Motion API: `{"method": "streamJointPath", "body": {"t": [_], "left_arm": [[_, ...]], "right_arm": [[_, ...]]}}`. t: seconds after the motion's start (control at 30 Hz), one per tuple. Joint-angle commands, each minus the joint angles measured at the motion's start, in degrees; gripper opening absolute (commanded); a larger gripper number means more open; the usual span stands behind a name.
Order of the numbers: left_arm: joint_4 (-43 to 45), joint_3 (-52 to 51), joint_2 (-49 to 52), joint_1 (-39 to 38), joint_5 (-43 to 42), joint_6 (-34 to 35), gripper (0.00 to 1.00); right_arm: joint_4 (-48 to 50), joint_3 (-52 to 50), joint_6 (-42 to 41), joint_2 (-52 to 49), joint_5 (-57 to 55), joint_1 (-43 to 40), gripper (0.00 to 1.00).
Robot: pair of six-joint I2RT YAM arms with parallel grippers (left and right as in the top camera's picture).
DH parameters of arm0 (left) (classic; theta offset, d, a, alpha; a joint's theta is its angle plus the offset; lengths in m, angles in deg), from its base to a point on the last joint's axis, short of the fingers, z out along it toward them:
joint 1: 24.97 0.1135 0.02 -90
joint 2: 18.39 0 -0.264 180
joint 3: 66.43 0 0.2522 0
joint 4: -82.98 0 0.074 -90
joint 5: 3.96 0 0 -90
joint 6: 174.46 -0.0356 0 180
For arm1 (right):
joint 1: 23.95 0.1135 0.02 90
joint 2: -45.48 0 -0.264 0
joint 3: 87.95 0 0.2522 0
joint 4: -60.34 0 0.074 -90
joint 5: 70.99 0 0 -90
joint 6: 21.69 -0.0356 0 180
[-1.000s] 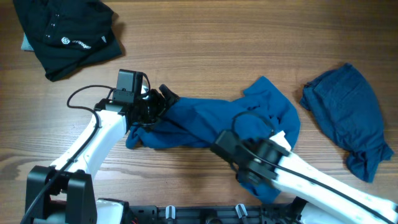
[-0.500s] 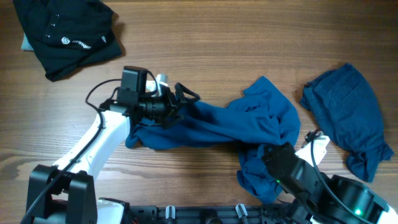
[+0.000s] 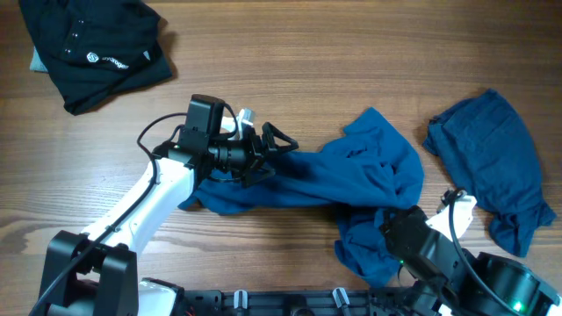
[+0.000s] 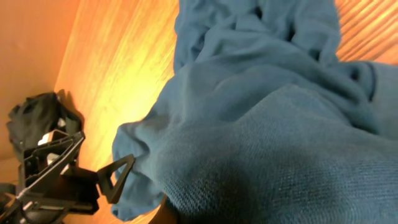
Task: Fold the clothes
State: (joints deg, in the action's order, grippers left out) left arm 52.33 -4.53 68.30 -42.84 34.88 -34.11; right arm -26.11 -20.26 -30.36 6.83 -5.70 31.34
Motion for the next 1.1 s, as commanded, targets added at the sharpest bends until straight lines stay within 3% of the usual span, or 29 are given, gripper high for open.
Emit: {"method": "streamJointPath", "body": {"t": [0.0,0.2,0.4,0.57,0.7,0.87,1.07], "left_arm": [[-2.62,0.42,0.48,-0.31,0.13,1.16,1.0],[-7.74,0.42,0.48,-0.26,3.82,1.11,1.0],[-8.11,0.42,0.48,0.13,4.09,1.16,1.0],[-13.38,0.42,0.48,0.09,2.97,1.73,1.0],[-14.14,0.42,0.42,0.57,2.62,-1.27,1.0],[-16.9,0.42,0.42,5.92,3.32,-2.23,1.0],[-22.8,0.42,0.42,14.47,8.04,-9.18,1.0]], "right_arm": [[-2.08,4.61,1.18,0.68,-3.23,-0.24,0.04],[-3.78,6.67,1.18,0.68,-4.9,-0.24,0.05],[-6.47,6.73,0.96,0.68,-5.35,-0.24,0.04],[-8.85,6.88,-1.97,0.68,-6.45,-0.24,0.04],[-9.49,6.88,-1.99,0.68,-7.23,-0.24,0.04],[-11.43,7.04,-2.01,0.68,-7.89,-0.24,0.05],[-14.53,9.09,-4.39,0.68,-10.73,-0.24,0.05]]}}
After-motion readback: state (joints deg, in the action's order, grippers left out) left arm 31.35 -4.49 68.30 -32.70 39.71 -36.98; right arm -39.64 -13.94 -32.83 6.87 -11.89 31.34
